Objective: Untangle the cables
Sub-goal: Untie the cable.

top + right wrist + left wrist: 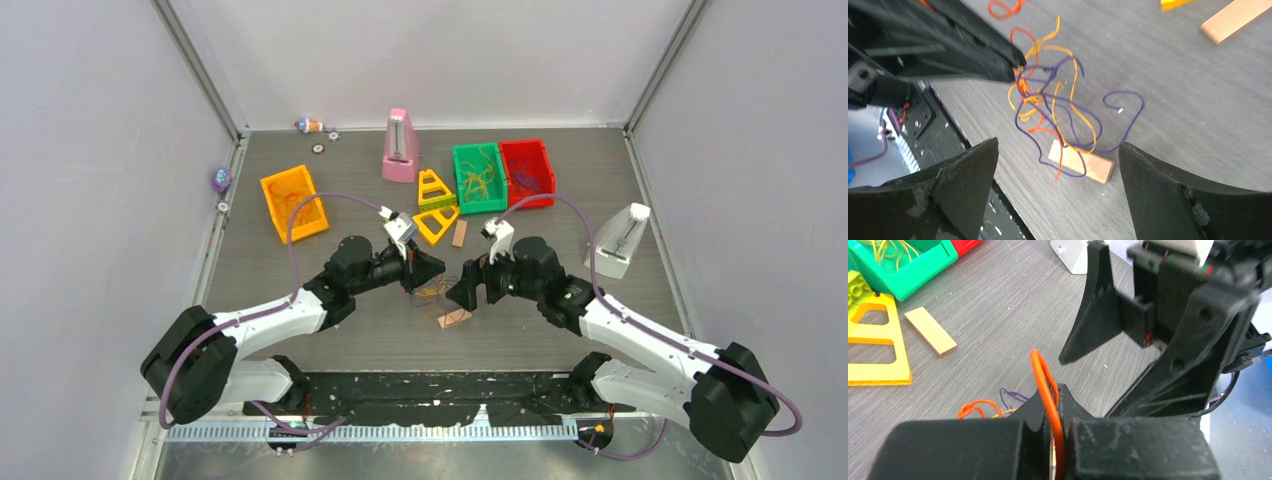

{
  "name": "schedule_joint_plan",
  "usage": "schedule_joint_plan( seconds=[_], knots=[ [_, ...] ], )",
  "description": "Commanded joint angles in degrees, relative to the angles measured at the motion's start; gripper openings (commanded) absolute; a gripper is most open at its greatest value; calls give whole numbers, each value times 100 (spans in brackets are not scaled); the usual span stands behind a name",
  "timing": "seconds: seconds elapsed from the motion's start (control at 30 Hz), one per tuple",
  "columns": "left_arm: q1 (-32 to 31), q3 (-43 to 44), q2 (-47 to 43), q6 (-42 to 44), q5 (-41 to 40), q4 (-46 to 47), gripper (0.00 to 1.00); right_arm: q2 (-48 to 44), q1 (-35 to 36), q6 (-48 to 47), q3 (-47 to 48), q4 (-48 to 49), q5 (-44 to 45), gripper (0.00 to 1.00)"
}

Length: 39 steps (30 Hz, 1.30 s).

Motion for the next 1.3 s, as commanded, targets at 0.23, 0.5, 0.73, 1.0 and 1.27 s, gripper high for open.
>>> schedule_joint_plan(
  seconds=[0.23,0.5,0.73,1.0,1.27],
  knots=[
    [16,479,-462,-755,238,-114,0,920,270,-27,-515,2414,-685,81],
    [708,965,-1024,-1159,-319,-1420,0,680,260,150,-551,2064,689,5],
    [2575,886,-2225,-1470,-1064,-2943,0,-493,-574,960,-908,393,2929,5],
    [3491,941,-2767,-1470,-1975,-4016,0,-1557,-2195,1460,-1240,-466,2844,5],
    [3795,1522,-2719,-1201,-2725,-4622,0,-1625,-2352,1082,-1146,-404,2383,5]
  ],
)
